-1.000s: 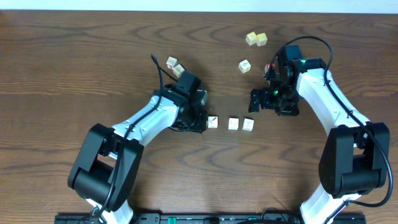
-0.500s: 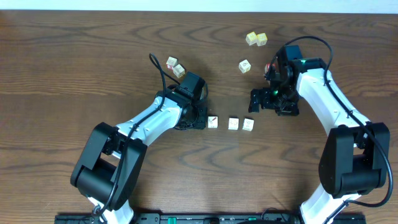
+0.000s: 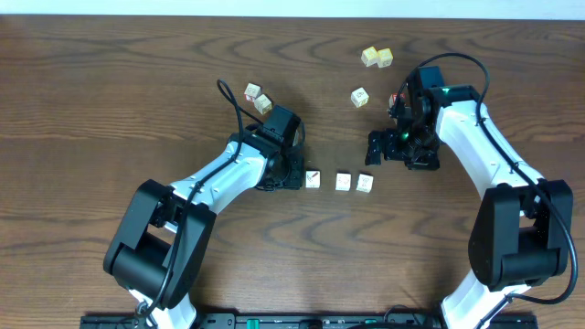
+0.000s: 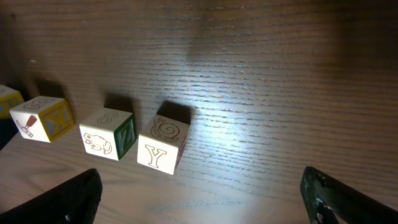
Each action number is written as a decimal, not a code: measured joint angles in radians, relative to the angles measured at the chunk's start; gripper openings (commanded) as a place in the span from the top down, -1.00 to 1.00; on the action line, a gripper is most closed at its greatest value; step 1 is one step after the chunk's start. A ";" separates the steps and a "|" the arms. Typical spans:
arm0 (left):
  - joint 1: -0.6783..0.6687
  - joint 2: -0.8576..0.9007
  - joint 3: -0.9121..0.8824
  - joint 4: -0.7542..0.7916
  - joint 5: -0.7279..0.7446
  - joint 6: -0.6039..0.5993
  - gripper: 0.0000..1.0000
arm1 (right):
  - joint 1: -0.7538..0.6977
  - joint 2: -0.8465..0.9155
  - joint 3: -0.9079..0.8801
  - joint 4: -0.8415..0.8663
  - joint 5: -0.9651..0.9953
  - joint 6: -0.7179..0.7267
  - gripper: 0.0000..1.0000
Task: Lift 4 blocks
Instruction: 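Push the soccer-ball block with the left gripper into line with others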
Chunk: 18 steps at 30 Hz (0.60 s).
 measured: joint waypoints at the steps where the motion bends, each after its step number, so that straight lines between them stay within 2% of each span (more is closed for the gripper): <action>1: 0.000 0.000 0.000 -0.002 0.003 0.000 0.36 | 0.000 0.000 0.000 0.000 0.000 0.000 -0.99; 4: 0.000 0.000 0.000 -0.005 0.008 0.000 0.28 | 0.000 0.000 0.000 0.000 0.000 0.000 -0.99; 7: 0.000 0.001 0.000 -0.016 0.014 -0.004 0.05 | 0.000 0.000 0.000 -0.001 0.000 0.000 -0.98; 18: 0.000 0.005 0.000 -0.018 0.023 -0.007 0.04 | 0.000 0.000 0.000 -0.006 0.000 0.000 -0.98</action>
